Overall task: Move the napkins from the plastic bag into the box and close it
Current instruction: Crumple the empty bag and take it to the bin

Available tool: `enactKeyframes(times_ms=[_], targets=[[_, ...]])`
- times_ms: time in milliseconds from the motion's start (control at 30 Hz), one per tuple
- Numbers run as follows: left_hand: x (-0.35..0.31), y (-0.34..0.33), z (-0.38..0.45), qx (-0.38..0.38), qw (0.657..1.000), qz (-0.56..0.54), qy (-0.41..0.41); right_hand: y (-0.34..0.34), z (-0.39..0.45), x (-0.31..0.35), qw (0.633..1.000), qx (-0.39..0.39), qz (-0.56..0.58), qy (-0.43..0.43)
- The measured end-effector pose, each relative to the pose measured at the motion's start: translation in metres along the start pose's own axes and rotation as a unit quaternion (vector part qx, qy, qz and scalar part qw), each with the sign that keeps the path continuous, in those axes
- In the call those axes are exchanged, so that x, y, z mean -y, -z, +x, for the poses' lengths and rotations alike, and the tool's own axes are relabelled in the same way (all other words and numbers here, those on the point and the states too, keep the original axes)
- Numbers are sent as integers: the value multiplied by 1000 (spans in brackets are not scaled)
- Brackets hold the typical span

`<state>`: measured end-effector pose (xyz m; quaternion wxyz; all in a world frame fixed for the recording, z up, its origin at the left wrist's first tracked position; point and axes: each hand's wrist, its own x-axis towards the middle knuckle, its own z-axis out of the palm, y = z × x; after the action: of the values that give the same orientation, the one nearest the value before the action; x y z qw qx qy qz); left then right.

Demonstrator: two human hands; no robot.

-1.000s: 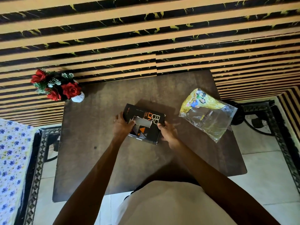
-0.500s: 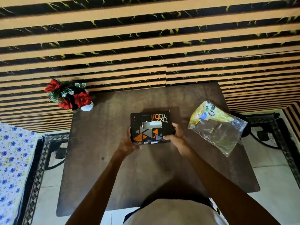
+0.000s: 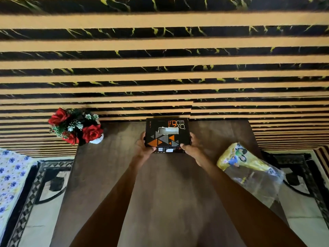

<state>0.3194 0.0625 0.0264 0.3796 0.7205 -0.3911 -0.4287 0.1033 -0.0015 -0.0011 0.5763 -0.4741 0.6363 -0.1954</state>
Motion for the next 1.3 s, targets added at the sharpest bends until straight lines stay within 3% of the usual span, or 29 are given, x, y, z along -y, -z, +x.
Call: enactKeyframes(times_ms=[233,333,400,467,533,633,700,800,867,933,1000,1133,1200,1300], targets=[[-1,-3,12,-33,998,46,25,2,3,15,998,4,-59,22],[4,-9,3,-127,980,149,32,4,-4,17,997,-50,-50,31],[15,-19,-9,-168,968,184,-16,13,-13,9,994,-101,3,34],[21,-37,-28,-93,984,128,-78,28,-29,-3,994,-96,36,35],[20,-64,-43,-47,993,50,-93,52,-49,-20,994,-95,-8,45],[18,-115,-58,20,1000,-3,13,93,-69,-51,979,-162,-107,61],[16,-150,-69,73,997,-15,14,129,-73,-75,966,-208,-146,52],[14,-199,-77,90,995,-28,42,189,-75,-110,945,-220,-241,16],[5,-232,-87,106,991,-30,79,229,-74,-127,927,-233,-289,47],[1,-261,-96,107,982,-42,146,263,-68,-133,913,-205,-350,44],[-10,-288,-107,95,970,-74,213,292,-57,-133,909,-116,-401,21],[-28,-327,-122,93,961,-101,239,313,-44,-132,928,45,-369,31],[-30,-343,-126,73,960,-139,234,315,-47,-133,949,59,-308,38],[-31,-356,-129,67,963,-168,201,310,-57,-131,991,99,-86,-21]])
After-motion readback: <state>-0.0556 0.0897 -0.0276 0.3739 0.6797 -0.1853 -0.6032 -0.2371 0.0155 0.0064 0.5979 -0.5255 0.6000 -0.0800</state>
